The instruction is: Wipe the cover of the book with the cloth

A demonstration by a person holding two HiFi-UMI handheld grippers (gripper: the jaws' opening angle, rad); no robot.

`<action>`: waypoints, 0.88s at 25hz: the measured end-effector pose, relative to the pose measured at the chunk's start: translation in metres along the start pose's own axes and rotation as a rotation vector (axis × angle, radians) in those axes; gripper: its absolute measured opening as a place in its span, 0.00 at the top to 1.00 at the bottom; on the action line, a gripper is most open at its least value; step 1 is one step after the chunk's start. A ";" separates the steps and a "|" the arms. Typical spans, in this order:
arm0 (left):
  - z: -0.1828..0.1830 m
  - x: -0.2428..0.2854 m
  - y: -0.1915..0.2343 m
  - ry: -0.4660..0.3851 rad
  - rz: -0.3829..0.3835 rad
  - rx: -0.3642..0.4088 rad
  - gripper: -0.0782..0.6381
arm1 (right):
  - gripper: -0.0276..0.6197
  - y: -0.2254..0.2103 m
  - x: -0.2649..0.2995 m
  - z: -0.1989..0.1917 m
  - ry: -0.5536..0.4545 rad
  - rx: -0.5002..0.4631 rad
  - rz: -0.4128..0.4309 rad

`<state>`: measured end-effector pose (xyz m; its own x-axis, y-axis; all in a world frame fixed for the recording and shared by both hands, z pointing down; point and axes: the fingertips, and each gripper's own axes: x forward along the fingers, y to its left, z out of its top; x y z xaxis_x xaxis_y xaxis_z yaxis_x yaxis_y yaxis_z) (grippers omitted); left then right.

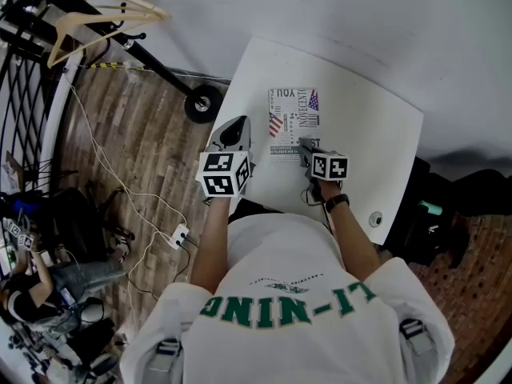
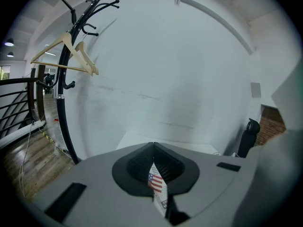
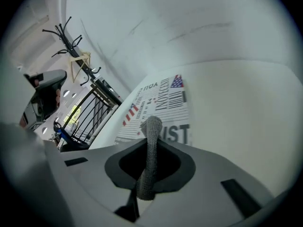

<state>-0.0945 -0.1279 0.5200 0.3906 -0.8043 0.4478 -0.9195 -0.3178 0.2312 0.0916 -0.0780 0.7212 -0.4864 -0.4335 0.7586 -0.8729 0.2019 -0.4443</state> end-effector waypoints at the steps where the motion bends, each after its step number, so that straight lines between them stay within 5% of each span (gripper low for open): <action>1: 0.000 0.000 0.000 0.000 -0.002 0.000 0.88 | 0.90 -0.013 -0.008 0.001 -0.011 0.017 -0.026; 6: -0.002 0.004 -0.004 0.006 -0.013 0.000 0.88 | 0.90 -0.043 -0.024 0.004 -0.047 0.118 -0.049; 13: 0.000 0.006 -0.012 0.005 -0.026 0.010 0.88 | 0.90 -0.039 -0.023 0.004 -0.036 0.110 -0.072; 22: -0.003 -0.001 -0.005 0.005 0.004 0.002 0.88 | 0.90 0.091 0.025 -0.023 0.101 -0.086 0.200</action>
<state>-0.0899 -0.1244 0.5210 0.3875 -0.8031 0.4528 -0.9210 -0.3160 0.2277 -0.0007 -0.0498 0.7109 -0.6477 -0.2879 0.7054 -0.7567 0.3511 -0.5515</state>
